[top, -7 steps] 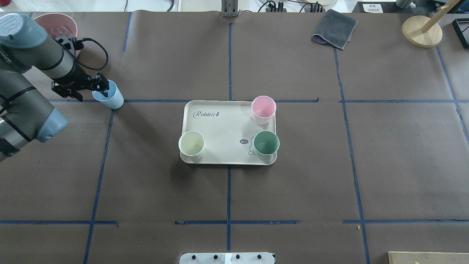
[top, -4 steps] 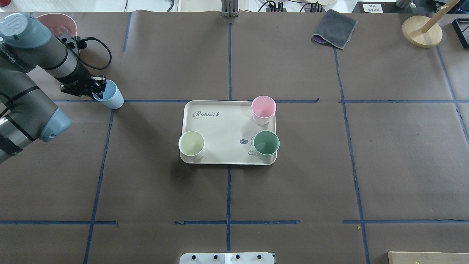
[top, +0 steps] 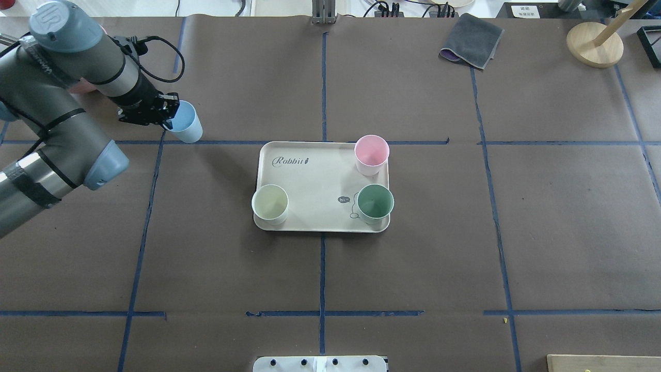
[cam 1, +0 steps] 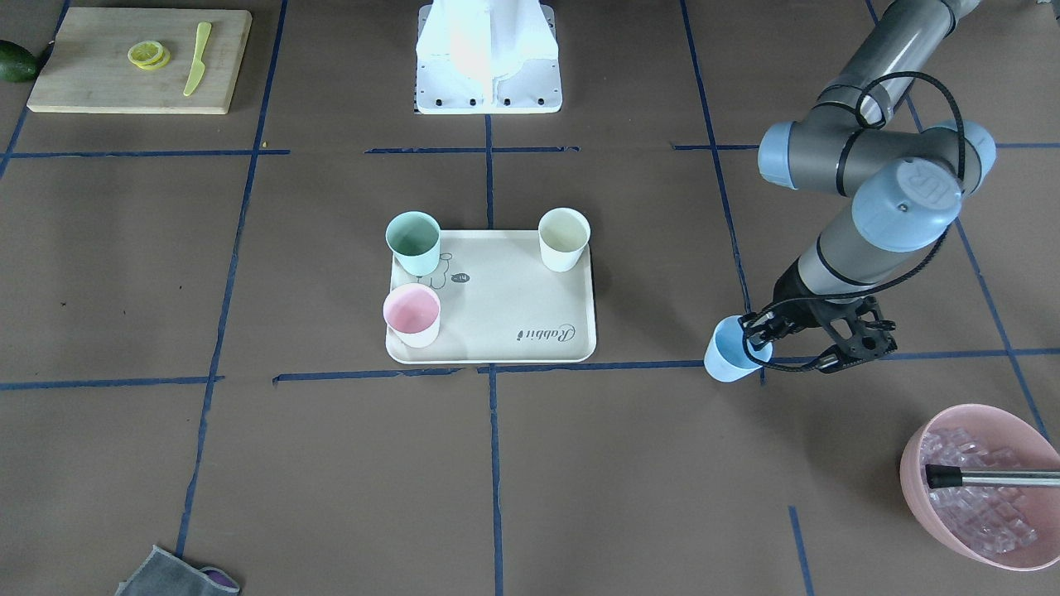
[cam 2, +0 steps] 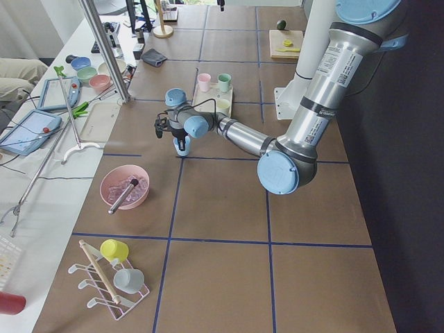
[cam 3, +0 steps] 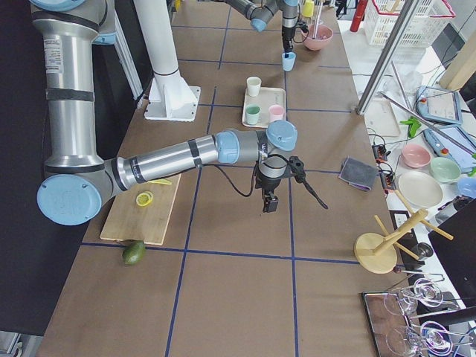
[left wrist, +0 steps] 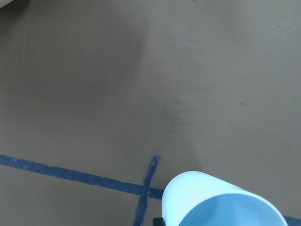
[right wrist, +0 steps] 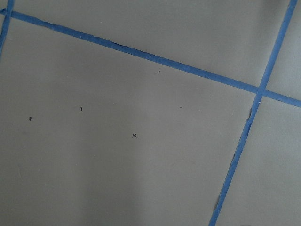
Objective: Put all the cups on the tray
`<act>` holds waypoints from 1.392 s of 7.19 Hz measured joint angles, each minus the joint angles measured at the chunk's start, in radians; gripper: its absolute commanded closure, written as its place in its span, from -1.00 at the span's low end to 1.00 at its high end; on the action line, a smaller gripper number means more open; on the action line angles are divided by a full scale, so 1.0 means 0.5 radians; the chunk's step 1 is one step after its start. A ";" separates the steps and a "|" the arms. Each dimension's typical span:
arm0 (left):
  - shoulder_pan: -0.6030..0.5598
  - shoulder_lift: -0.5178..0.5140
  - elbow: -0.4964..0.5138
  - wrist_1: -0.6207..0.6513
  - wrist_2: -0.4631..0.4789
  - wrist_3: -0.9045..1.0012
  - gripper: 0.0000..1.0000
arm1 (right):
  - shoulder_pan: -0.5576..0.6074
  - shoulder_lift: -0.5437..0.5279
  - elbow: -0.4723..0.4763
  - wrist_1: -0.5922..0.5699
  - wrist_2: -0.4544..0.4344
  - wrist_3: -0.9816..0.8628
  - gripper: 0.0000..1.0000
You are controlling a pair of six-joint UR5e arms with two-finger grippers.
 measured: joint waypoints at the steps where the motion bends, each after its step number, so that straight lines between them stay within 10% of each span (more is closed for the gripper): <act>1: 0.069 -0.090 0.007 0.031 0.007 -0.171 1.00 | 0.000 0.000 0.000 0.000 0.000 0.000 -0.99; 4: 0.292 -0.338 0.040 0.145 0.117 -0.548 0.89 | 0.000 0.000 -0.003 0.000 0.000 0.000 -0.99; 7: 0.419 -0.406 0.043 0.164 0.212 -0.641 -0.84 | 0.000 0.000 -0.005 0.000 0.000 0.000 -0.99; 10: 0.439 -0.395 0.023 0.168 0.235 -0.635 -1.00 | 0.000 -0.002 -0.004 0.000 0.000 0.000 -0.99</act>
